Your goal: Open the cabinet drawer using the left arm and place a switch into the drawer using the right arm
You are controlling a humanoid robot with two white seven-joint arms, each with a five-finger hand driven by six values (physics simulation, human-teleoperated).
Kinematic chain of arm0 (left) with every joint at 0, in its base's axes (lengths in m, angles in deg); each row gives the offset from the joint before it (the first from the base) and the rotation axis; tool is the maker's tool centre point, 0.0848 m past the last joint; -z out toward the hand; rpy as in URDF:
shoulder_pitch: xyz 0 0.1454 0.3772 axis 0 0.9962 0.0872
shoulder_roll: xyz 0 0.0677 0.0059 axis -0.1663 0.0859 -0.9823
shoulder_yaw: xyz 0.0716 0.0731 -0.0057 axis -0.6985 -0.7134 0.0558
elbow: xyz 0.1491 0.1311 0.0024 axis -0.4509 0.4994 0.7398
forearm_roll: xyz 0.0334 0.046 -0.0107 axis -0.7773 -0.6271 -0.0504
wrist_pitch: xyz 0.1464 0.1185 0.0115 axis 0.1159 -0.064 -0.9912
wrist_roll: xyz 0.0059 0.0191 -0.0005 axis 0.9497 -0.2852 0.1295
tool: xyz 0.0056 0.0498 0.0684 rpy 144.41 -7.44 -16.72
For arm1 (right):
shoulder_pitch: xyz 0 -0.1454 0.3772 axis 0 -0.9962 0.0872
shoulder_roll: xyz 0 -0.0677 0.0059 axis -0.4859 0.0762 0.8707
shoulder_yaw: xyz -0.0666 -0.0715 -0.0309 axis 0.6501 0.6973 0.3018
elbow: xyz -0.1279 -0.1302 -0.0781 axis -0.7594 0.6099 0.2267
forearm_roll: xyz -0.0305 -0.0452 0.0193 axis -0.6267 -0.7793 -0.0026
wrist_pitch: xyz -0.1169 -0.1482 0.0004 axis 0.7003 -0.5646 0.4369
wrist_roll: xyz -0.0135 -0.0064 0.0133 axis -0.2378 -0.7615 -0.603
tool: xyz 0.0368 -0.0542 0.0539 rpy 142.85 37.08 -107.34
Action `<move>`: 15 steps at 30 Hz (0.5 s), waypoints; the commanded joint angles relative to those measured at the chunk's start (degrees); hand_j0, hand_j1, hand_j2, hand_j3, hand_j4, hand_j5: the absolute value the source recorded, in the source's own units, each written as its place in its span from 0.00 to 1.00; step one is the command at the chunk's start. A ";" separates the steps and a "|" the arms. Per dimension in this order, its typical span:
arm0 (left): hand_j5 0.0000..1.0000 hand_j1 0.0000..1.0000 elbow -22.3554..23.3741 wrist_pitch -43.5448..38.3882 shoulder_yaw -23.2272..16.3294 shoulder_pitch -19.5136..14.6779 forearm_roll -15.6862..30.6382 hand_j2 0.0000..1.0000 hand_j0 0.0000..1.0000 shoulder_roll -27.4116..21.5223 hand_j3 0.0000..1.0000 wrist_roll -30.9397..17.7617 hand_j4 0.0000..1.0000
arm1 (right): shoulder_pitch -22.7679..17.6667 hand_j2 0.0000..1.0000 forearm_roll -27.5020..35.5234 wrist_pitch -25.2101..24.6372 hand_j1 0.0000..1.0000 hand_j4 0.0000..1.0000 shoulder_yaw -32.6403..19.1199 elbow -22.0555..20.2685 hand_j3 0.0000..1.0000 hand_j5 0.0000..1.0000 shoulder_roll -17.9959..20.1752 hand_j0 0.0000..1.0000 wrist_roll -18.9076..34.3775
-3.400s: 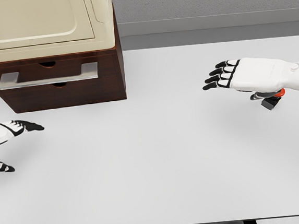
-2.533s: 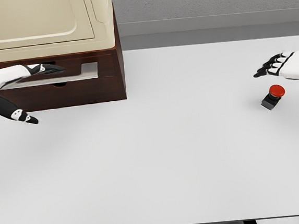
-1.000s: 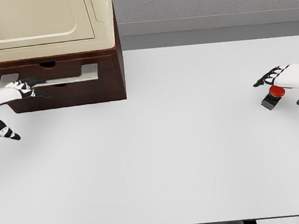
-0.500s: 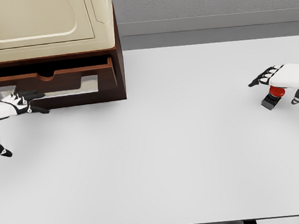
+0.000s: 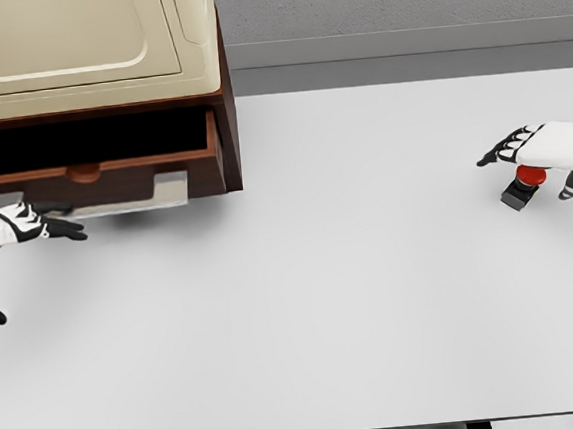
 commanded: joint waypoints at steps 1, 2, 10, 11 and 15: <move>1.00 1.00 -0.13 1.83 -0.70 0.01 2.05 1.00 1.00 -1.24 1.00 -0.09 1.00 | 0.00 0.99 0.23 -0.14 0.99 0.99 0.08 0.01 0.99 0.99 0.14 0.99 -0.02; 1.00 1.00 -0.13 2.10 -0.70 0.01 2.14 1.00 1.00 -1.32 1.00 -0.09 1.00 | 0.00 0.99 0.23 -0.14 0.99 0.99 0.08 -0.07 0.99 0.99 0.23 0.99 -0.02; 1.00 1.00 -0.13 2.80 -0.70 0.01 2.85 1.00 1.00 -2.73 1.00 -0.09 1.00 | 0.00 0.89 0.23 -0.14 0.89 0.89 0.17 -0.07 0.89 0.89 0.23 0.89 -0.02; 1.00 1.00 -0.13 3.41 -0.79 0.01 3.55 1.00 1.00 -3.26 1.00 -0.09 1.00 | 0.00 0.89 0.23 -0.14 0.89 0.89 0.17 -0.07 0.89 0.89 0.23 0.89 -0.02; 1.00 1.00 -0.13 4.47 -1.14 0.01 3.99 1.00 1.00 -3.61 1.00 -0.09 1.00 | 0.00 0.87 0.23 -0.14 0.87 0.87 0.17 -0.16 0.87 0.87 0.32 0.87 -0.02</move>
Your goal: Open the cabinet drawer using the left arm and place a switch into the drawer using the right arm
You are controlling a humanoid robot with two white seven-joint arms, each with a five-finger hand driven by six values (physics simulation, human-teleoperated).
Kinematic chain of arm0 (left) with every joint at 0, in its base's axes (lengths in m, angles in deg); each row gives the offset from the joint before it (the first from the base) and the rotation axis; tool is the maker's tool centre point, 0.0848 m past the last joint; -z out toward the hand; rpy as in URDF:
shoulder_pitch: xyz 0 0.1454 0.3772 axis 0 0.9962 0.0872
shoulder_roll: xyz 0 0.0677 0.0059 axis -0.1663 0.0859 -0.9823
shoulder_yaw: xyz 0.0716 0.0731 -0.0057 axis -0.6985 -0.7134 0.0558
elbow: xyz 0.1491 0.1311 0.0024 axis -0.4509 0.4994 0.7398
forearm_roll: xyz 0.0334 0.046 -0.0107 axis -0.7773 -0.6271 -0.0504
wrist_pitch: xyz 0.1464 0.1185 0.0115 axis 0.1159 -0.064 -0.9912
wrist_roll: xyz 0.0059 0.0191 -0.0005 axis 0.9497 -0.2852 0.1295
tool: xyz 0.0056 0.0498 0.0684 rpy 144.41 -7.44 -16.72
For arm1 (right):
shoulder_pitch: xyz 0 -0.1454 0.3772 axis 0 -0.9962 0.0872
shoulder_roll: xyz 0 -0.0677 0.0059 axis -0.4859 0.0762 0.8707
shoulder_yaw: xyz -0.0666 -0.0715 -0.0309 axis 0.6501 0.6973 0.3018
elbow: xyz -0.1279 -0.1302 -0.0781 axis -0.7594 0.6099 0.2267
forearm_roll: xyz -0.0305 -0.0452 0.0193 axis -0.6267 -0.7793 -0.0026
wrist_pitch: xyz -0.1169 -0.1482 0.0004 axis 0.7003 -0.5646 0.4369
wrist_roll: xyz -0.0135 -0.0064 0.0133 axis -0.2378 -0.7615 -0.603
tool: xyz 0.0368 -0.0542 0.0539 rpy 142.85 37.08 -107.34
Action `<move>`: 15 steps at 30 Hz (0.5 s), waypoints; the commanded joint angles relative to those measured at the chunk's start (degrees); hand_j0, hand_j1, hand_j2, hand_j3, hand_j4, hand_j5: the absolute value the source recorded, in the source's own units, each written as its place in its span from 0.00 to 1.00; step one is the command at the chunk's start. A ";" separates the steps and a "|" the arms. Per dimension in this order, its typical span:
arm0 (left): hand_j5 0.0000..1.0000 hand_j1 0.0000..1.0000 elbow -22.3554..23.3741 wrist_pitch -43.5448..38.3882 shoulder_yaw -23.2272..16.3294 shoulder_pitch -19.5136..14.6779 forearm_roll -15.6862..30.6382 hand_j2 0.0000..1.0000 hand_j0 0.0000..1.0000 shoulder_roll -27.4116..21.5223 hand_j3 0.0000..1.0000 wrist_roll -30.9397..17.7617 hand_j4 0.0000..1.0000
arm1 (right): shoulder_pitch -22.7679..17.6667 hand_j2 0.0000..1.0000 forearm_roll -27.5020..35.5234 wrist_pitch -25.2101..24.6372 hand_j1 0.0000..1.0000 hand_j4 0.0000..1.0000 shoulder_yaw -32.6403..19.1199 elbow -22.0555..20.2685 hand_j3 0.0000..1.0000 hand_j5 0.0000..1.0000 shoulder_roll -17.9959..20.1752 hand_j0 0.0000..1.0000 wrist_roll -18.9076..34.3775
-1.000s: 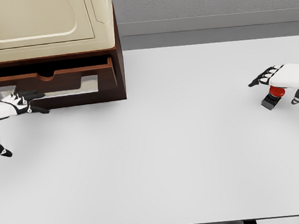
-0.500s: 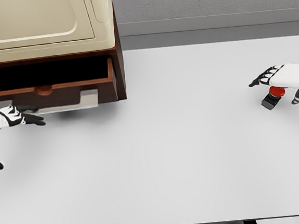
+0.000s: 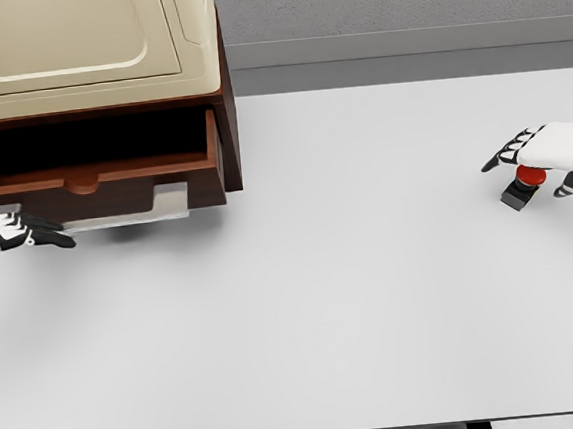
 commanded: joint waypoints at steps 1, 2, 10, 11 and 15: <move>1.00 1.00 -0.02 0.27 -0.03 0.01 1.04 1.00 1.00 -0.28 1.00 0.00 1.00 | 0.00 0.87 0.23 -0.14 0.87 0.87 -0.02 -0.03 0.87 0.87 0.11 0.87 -0.02; 1.00 1.00 -0.02 0.27 -0.03 0.01 1.12 1.00 1.00 -0.28 1.00 0.00 1.00 | 0.00 0.84 0.23 -0.14 0.84 0.84 -0.02 -0.03 0.84 0.84 0.11 0.84 -0.02; 1.00 1.00 -0.02 1.59 0.50 -0.08 3.32 1.00 1.00 -0.46 1.00 0.00 1.00 | 0.00 0.71 0.31 -0.14 0.71 0.71 -0.02 -0.03 0.71 0.71 0.19 0.71 -0.02; 1.00 1.00 -0.02 1.85 0.50 -0.08 3.32 1.00 1.00 -0.37 1.00 0.00 1.00 | 0.00 0.70 0.23 -0.14 0.70 0.70 0.07 -0.03 0.70 0.70 0.19 0.70 -0.02; 1.00 1.00 -0.02 2.23 0.50 -0.08 3.32 1.00 1.00 0.60 1.00 0.00 1.00 | 0.00 0.70 0.31 -0.14 0.70 0.70 1.21 -0.03 0.70 0.70 0.19 0.70 -0.02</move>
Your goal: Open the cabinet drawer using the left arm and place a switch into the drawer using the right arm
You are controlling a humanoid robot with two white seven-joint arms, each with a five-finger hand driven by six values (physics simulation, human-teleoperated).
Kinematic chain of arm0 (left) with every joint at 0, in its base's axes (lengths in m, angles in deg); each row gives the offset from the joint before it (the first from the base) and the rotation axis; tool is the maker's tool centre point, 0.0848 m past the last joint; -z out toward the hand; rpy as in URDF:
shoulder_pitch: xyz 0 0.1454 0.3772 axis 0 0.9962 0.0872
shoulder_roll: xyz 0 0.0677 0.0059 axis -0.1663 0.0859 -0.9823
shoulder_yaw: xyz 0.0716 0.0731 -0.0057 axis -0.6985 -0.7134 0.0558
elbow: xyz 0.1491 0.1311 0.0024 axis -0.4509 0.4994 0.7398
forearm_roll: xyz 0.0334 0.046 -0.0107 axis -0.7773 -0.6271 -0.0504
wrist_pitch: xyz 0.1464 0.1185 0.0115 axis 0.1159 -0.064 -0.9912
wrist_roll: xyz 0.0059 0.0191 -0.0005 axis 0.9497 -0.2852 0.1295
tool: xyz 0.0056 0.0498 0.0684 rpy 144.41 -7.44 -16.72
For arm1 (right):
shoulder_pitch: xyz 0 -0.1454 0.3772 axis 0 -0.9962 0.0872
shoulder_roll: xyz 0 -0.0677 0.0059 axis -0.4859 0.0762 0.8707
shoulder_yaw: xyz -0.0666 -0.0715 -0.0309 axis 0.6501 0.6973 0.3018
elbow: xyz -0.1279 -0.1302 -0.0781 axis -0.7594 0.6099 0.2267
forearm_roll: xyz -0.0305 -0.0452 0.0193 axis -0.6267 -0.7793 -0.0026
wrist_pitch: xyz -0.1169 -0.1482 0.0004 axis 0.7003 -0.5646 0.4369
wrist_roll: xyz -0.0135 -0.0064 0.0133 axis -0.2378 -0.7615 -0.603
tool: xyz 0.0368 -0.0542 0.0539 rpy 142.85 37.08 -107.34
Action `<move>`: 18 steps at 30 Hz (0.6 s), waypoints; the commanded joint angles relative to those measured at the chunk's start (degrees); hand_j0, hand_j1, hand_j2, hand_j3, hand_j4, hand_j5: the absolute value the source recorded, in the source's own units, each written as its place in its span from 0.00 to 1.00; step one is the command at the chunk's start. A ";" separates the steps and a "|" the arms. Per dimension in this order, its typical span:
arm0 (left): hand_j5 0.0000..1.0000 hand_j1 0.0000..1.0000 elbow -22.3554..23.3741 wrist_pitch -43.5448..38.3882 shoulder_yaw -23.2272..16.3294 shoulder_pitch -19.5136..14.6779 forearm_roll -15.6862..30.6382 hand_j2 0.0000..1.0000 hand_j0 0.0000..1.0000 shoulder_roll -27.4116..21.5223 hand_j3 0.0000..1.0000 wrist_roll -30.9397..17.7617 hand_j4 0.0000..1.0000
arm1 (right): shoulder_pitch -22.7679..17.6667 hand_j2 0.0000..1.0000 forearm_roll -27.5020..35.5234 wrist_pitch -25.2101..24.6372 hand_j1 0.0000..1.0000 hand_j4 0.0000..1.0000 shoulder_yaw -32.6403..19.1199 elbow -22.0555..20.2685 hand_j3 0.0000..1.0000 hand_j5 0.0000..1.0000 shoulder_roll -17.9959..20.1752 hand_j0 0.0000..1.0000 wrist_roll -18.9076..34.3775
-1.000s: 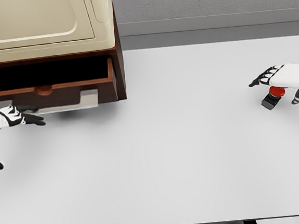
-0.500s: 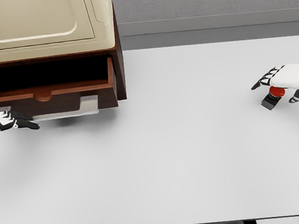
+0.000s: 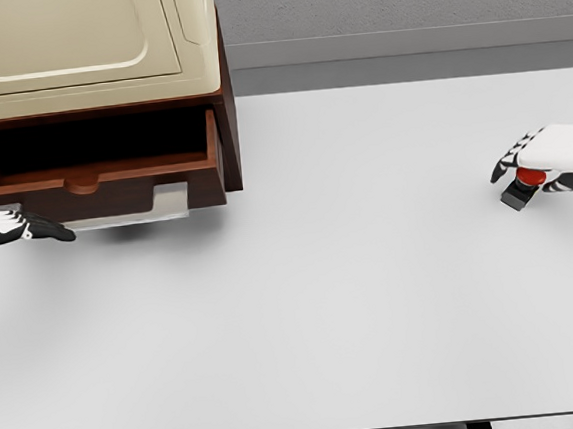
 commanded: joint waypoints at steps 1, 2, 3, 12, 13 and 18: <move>1.00 1.00 0.00 0.09 0.08 0.01 0.50 1.00 1.00 1.03 1.00 0.01 1.00 | 0.09 0.70 0.16 -0.14 0.70 0.70 0.63 -0.01 0.70 0.70 0.09 0.70 -0.02; 1.00 1.00 -0.08 0.09 0.08 -0.08 0.41 1.00 1.00 1.55 1.00 0.01 1.00 | 0.09 0.70 0.16 -0.14 0.70 0.70 0.98 -0.01 0.70 0.70 0.09 0.70 -0.02; 1.00 1.00 -0.08 0.09 0.16 -0.17 0.32 1.00 1.00 2.52 1.00 0.01 1.00 | 0.09 0.70 0.16 -0.14 0.70 0.70 1.07 -0.01 0.70 0.70 0.09 0.70 -0.02; 1.00 1.00 -0.08 0.09 0.16 -1.13 -0.91 1.00 1.00 6.65 1.00 0.01 1.00 | 0.09 0.44 0.86 -0.14 0.44 0.44 0.90 -0.01 0.44 0.44 0.09 0.44 -0.02; 1.00 1.00 -0.08 0.09 0.16 -1.40 -1.43 1.00 1.00 7.09 1.00 0.01 1.00 | 0.09 0.41 0.86 -0.14 0.41 0.41 0.81 -0.01 0.41 0.41 0.09 0.41 -0.02; 1.00 1.00 -0.08 0.09 0.16 -4.21 -2.49 1.00 1.00 8.76 1.00 0.01 1.00 | 0.09 0.38 0.95 -0.14 0.38 0.38 0.72 -0.01 0.38 0.38 0.09 0.38 -0.02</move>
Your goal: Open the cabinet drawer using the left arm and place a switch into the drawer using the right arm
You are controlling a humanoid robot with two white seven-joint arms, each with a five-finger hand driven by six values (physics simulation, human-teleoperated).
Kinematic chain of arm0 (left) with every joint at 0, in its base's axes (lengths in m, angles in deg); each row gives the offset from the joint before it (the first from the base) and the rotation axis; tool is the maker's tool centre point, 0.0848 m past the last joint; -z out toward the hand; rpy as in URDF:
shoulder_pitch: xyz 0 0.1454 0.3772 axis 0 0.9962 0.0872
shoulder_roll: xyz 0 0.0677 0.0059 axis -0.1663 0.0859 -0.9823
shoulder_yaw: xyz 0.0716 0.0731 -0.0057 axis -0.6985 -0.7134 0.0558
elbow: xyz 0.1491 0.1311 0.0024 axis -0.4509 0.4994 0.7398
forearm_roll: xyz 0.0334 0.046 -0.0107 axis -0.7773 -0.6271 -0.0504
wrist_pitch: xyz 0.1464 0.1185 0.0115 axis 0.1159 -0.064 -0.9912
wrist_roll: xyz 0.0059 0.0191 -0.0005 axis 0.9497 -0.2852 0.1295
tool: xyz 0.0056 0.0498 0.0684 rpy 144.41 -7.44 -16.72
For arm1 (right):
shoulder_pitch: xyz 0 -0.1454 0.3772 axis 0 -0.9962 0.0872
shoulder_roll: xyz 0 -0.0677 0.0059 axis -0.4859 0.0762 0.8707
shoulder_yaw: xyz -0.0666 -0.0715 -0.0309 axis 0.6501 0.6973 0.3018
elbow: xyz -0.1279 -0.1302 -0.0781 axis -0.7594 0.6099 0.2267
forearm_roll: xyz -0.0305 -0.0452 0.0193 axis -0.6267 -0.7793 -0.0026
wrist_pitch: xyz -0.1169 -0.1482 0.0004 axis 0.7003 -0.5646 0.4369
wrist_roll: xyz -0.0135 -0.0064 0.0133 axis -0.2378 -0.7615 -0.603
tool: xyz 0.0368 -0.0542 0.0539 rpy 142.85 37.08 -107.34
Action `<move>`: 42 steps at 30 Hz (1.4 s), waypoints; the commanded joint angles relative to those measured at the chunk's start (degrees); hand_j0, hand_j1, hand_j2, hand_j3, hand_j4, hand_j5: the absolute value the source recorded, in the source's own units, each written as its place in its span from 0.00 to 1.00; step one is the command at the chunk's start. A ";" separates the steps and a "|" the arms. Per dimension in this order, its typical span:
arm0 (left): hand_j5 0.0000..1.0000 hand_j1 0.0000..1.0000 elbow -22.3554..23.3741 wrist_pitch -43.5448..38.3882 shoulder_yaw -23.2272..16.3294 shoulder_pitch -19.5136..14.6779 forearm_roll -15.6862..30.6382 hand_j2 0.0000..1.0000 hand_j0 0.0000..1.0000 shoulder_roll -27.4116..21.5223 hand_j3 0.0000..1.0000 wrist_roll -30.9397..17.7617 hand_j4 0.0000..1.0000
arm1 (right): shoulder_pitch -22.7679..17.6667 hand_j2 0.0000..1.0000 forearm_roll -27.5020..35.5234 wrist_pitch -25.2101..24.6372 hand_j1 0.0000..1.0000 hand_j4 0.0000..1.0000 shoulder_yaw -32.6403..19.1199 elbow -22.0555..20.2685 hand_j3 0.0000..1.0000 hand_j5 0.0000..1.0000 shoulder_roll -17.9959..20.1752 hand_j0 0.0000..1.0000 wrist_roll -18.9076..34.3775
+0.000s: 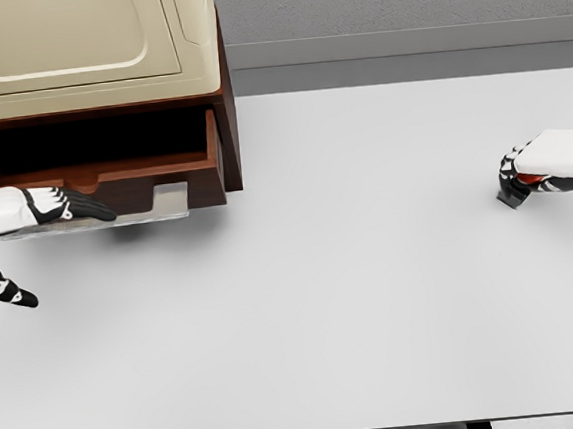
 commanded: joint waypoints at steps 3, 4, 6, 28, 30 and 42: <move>1.00 1.00 -0.01 -0.14 0.05 0.17 -3.05 1.00 1.00 1.07 1.00 0.01 1.00 | 0.00 0.28 0.66 -0.14 0.28 0.28 -0.17 -0.01 0.28 0.28 0.08 0.28 -0.01; 1.00 1.00 -0.01 -0.14 0.05 0.17 -3.49 1.00 1.00 0.72 1.00 0.01 1.00 | 0.09 0.27 0.66 -0.14 0.27 0.27 -0.26 -0.01 0.27 0.27 -0.10 0.27 -0.01; 1.00 1.00 -0.01 -0.14 0.05 0.17 -3.66 1.00 1.00 0.02 1.00 0.01 1.00 | 0.09 0.27 1.01 -0.14 0.27 0.27 -0.26 -0.27 0.27 0.27 -0.54 0.27 -0.01; 1.00 1.00 1.48 -0.14 2.25 -2.20 -7.80 1.00 1.00 -13.17 1.00 0.01 1.00 | 13.44 0.29 2.42 -0.14 0.29 0.29 6.95 -2.64 0.29 0.29 -12.40 0.29 -0.01; 1.00 1.00 5.53 -0.14 1.81 -2.20 -1.30 1.00 1.00 -14.49 1.00 0.01 1.00 | 14.33 0.29 3.21 -0.14 0.29 0.29 7.74 -4.67 0.29 0.29 -12.40 0.29 -0.01; 1.00 1.00 5.44 -0.14 2.07 -2.55 16.81 1.00 1.00 -14.13 1.00 0.01 1.00 | 24.87 0.29 7.25 -0.14 0.29 0.29 18.02 -10.82 0.29 0.29 -16.01 0.29 -0.01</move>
